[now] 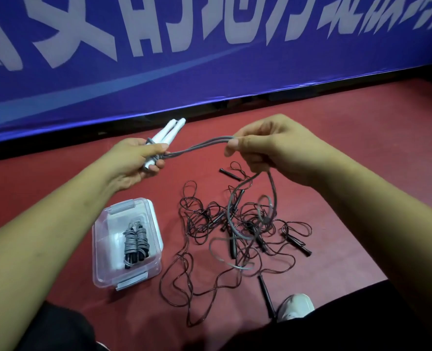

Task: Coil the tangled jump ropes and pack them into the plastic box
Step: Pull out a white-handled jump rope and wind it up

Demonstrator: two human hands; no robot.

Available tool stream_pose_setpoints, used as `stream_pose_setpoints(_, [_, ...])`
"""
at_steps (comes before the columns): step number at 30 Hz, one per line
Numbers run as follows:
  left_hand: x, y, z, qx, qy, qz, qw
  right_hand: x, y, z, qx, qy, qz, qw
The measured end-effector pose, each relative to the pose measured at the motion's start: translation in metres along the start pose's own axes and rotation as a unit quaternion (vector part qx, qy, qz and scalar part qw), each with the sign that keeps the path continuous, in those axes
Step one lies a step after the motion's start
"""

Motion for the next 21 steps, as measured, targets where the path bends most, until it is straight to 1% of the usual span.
stream_pose_setpoints(2, [-0.006, -0.003, 0.005, -0.014, -0.048, -0.007, 0.999, -0.005, -0.003, -0.001, 0.009, -0.005, -0.010, 1.000])
stream_pose_setpoints(3, [-0.009, -0.002, 0.010, -0.019, -0.094, -0.003, 0.995, -0.006, -0.005, -0.003, 0.017, -0.002, -0.012, 1.000])
stream_pose_setpoints(5, [-0.014, 0.002, 0.021, -0.021, -0.206, 0.022, 0.978, -0.006, -0.007, -0.008, 0.038, -0.007, -0.013, 0.999])
stream_pose_setpoints(7, [-0.020, 0.008, 0.034, -0.021, -0.298, 0.039, 0.954, -0.003, -0.009, -0.014, 0.061, -0.025, -0.009, 0.998])
stream_pose_setpoints(10, [-0.022, 0.017, 0.046, -0.006, -0.427, 0.064, 0.902, 0.006, -0.011, -0.020, 0.077, -0.021, 0.003, 0.997])
stream_pose_setpoints(12, [-0.025, 0.019, 0.050, 0.004, -0.508, 0.073, 0.858, 0.014, -0.011, -0.021, 0.080, -0.011, 0.013, 0.997])
stream_pose_setpoints(14, [-0.025, 0.020, 0.055, 0.016, -0.565, 0.104, 0.818, 0.020, -0.014, -0.024, 0.096, -0.002, 0.018, 0.995])
stream_pose_setpoints(16, [-0.023, 0.024, 0.065, 0.013, -0.602, 0.150, 0.785, 0.025, -0.016, -0.030, 0.116, 0.007, 0.021, 0.993])
stream_pose_setpoints(17, [-0.025, 0.026, 0.071, -0.002, -0.620, 0.164, 0.767, 0.027, -0.017, -0.033, 0.123, 0.016, 0.022, 0.992])
stream_pose_setpoints(19, [-0.037, 0.034, 0.083, -0.058, -0.660, 0.165, 0.731, 0.032, -0.019, -0.039, 0.130, 0.043, 0.025, 0.990])
stream_pose_setpoints(20, [-0.044, 0.037, 0.088, -0.087, -0.672, 0.159, 0.718, 0.034, -0.019, -0.041, 0.131, 0.056, 0.025, 0.990])
stream_pose_setpoints(21, [-0.049, 0.042, 0.091, -0.116, -0.672, 0.154, 0.715, 0.036, -0.019, -0.042, 0.130, 0.064, 0.024, 0.989])
Point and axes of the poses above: each hand's wrist, its own y-axis away from the middle knuckle, its own z-axis out of the palm, x = y × z, the point moved 9 cm from there along -y, towards the middle knuckle, and after that the axes turned 14 degrees about -z, right-handed, at the moved point
